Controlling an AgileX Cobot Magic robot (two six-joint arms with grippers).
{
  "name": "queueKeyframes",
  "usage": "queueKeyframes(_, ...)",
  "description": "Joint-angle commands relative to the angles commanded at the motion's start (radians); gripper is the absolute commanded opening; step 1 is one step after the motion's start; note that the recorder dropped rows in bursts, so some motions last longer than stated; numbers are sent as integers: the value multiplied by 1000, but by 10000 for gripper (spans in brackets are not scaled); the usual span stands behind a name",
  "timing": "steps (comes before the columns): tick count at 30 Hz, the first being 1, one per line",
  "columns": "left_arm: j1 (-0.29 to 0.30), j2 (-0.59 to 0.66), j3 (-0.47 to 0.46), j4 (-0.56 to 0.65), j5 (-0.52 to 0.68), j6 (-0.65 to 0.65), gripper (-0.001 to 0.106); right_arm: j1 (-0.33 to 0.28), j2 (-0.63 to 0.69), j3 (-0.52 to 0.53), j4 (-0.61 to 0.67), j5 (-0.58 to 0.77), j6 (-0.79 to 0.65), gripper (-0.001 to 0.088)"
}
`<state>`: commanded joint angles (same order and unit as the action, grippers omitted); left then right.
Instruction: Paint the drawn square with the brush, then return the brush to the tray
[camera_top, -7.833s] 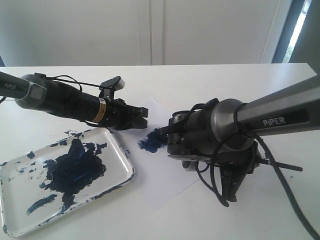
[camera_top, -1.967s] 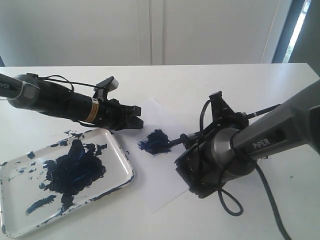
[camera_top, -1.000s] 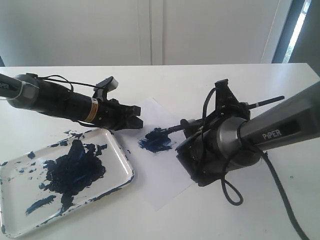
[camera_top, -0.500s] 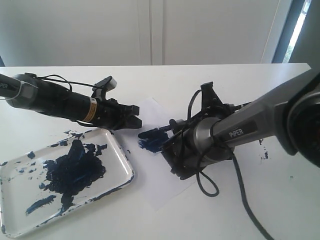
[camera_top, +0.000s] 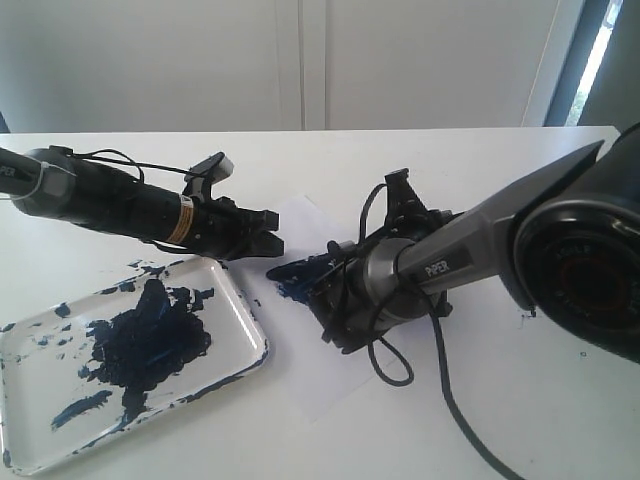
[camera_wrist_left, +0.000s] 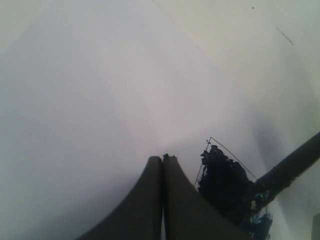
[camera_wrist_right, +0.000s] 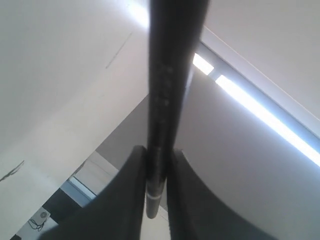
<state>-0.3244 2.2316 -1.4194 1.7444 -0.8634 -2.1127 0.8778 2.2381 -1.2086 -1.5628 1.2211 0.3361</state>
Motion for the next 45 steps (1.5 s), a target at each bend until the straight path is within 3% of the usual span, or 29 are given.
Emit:
queueKeyframes(13,0,0,0,0,-4,0,0,-62,0,0,27,0,-4,0)
queueKeyframes(25,0,0,0,0,-2,0,0,19,0,0,46,0,-4,0)
queueKeyframes(32,0,0,0,0,-4,0,0,28,0,0,58,0,-4,0)
queueKeyframes(37,0,0,0,0,-4,0,0,-5,0,0,51,0,-4,0)
queueKeyframes(42,0,0,0,0,-6,0,0,-105,0,0,20,0,-26,0)
queueKeyframes(45,2,0,0,0,-4,0,0,-121,-2,0,13,0,-20,0)
